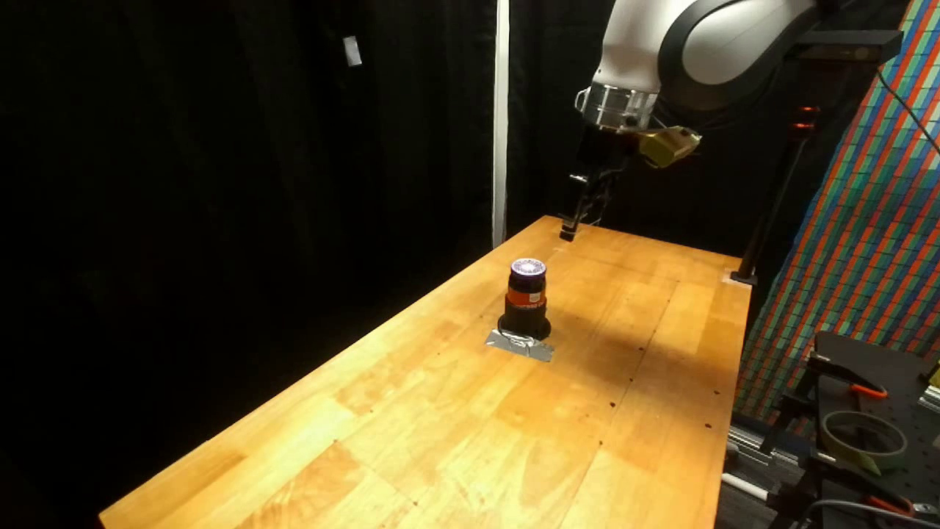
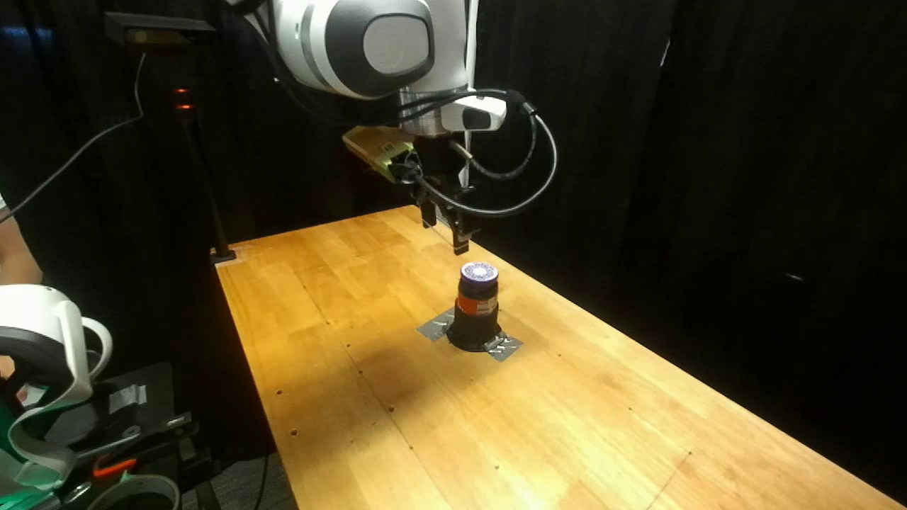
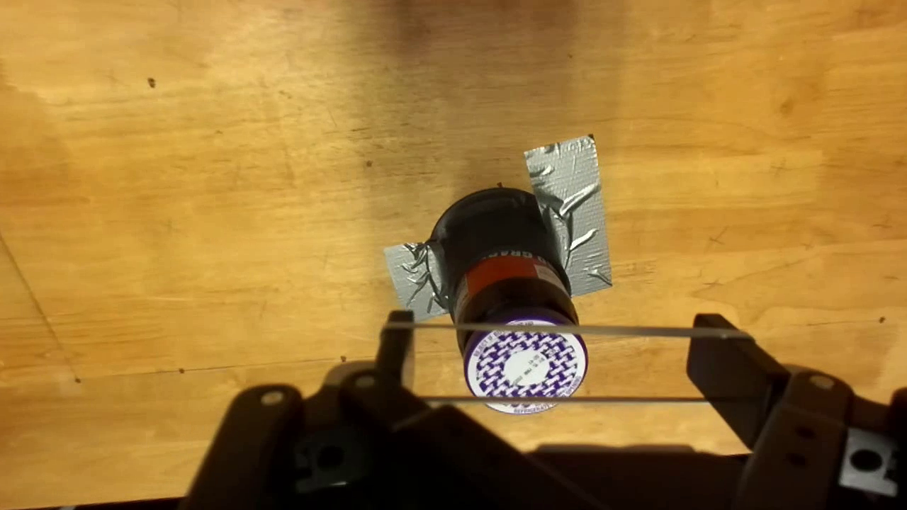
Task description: Put the rubber band on the jar.
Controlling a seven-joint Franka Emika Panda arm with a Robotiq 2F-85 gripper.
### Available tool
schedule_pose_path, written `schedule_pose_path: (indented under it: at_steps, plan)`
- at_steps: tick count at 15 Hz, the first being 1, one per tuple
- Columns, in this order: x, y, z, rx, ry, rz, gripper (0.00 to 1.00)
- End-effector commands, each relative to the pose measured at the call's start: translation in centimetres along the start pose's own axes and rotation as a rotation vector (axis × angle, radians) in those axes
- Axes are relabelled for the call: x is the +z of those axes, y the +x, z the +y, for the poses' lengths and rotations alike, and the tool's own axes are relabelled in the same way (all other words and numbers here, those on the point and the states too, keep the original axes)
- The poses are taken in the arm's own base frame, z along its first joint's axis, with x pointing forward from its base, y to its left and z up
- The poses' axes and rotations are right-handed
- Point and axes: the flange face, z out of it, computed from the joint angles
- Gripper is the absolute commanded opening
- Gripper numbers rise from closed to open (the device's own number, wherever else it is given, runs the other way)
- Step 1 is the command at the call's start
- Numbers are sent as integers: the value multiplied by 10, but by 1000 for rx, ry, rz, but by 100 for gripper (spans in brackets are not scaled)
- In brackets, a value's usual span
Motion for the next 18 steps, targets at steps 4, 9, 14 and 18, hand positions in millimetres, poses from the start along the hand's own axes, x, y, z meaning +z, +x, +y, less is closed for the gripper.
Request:
schedule_pose_path:
  at_steps: [4, 9, 14, 18]
  plan:
    - [39, 43, -24, -73, 32, 19, 100]
    - [65, 65, -21, -91, 20, 33, 100]
    - [86, 77, -17, -94, 29, 40, 100]
    - [99, 85, -13, -92, 20, 66, 100]
